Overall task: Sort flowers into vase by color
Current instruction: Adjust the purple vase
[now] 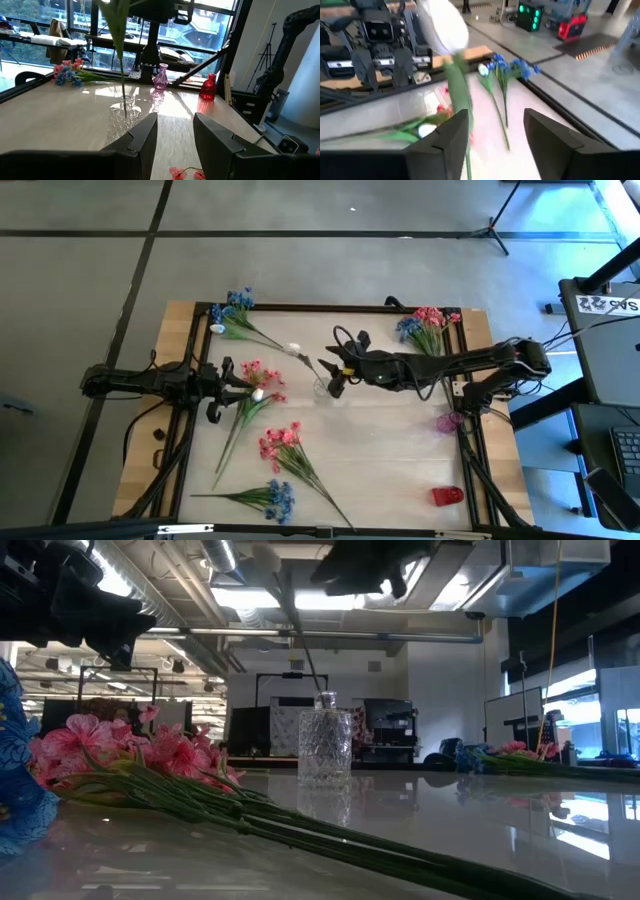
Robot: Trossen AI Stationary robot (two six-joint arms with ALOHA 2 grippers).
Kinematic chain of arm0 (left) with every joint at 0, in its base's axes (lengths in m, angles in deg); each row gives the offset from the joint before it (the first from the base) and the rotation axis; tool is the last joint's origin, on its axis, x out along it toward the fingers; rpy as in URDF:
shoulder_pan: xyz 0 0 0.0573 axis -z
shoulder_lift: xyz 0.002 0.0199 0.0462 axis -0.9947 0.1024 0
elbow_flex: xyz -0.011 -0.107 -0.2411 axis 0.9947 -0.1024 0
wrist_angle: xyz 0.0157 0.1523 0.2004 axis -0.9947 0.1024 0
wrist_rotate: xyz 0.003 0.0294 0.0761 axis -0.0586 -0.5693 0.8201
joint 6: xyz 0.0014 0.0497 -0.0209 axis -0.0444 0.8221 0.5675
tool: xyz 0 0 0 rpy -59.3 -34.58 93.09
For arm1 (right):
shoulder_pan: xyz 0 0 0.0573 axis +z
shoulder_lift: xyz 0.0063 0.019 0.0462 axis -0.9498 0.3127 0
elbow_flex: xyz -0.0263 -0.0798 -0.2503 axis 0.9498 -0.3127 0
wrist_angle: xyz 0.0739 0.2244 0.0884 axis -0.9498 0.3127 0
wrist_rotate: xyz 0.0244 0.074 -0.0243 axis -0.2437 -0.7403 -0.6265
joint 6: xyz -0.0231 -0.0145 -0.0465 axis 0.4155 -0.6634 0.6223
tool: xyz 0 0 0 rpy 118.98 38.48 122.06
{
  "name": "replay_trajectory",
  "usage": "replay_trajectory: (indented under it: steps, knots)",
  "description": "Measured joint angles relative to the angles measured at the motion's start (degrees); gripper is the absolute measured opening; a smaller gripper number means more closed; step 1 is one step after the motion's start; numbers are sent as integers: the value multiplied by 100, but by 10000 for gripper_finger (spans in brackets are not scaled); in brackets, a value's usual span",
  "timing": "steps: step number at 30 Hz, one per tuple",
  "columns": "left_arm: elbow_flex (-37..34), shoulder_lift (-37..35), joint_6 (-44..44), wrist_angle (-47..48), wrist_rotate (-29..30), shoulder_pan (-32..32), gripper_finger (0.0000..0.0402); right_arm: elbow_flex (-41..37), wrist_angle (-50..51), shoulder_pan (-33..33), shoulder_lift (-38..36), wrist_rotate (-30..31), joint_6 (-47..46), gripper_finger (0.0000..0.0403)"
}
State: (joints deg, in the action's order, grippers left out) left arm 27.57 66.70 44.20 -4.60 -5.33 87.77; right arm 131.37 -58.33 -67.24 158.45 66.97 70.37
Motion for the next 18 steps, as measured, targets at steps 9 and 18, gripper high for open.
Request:
replay_trajectory:
  steps: [9, 18]
  knots:
    - [0, 0, -1, 0, 1, 1, 124, 7, 3172, -297, -627, 1158, -1888, 225]
    - [0, 0, 1, 0, 0, 0, 124, -4, 6742, -1343, -275, -542, -4034, 225]
